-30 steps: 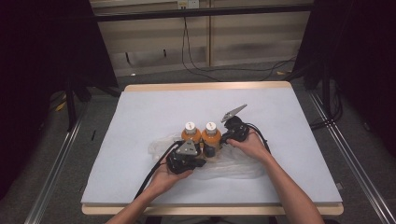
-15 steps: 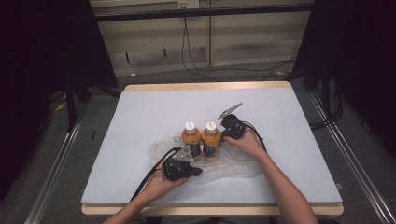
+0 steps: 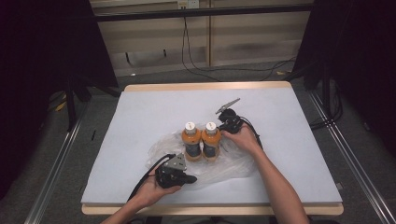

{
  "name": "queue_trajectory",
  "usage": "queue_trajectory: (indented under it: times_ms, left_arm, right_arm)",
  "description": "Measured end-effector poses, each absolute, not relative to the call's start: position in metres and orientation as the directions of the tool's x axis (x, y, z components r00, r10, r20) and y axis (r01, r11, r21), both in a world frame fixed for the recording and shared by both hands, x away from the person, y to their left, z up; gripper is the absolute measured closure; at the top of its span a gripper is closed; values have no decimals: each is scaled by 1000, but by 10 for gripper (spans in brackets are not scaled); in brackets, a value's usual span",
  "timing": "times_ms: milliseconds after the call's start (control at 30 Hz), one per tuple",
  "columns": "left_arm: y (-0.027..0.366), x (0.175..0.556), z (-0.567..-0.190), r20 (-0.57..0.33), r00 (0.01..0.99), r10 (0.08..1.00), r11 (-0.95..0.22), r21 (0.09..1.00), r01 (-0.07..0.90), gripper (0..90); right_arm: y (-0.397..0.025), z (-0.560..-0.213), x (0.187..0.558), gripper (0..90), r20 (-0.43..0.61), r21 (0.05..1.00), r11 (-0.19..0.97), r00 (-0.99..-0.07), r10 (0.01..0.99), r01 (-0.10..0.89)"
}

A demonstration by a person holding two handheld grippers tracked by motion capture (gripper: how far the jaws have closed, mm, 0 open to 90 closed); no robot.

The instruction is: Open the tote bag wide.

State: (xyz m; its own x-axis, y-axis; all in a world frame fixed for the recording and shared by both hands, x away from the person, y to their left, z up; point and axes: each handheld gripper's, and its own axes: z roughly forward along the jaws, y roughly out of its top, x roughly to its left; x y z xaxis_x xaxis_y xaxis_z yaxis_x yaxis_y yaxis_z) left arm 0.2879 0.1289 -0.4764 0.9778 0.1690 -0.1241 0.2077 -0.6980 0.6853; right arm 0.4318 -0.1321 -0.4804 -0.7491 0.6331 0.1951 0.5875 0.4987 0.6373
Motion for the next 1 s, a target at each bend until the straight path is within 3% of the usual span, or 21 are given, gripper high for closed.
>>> queue_trajectory:
  times_ms: [1000]
  left_arm:
    - [127,289,-475,-156,978,138,-715,668,207,900]
  right_arm:
    - [-115,-483,470,900,154,662,425,-666,730,618]
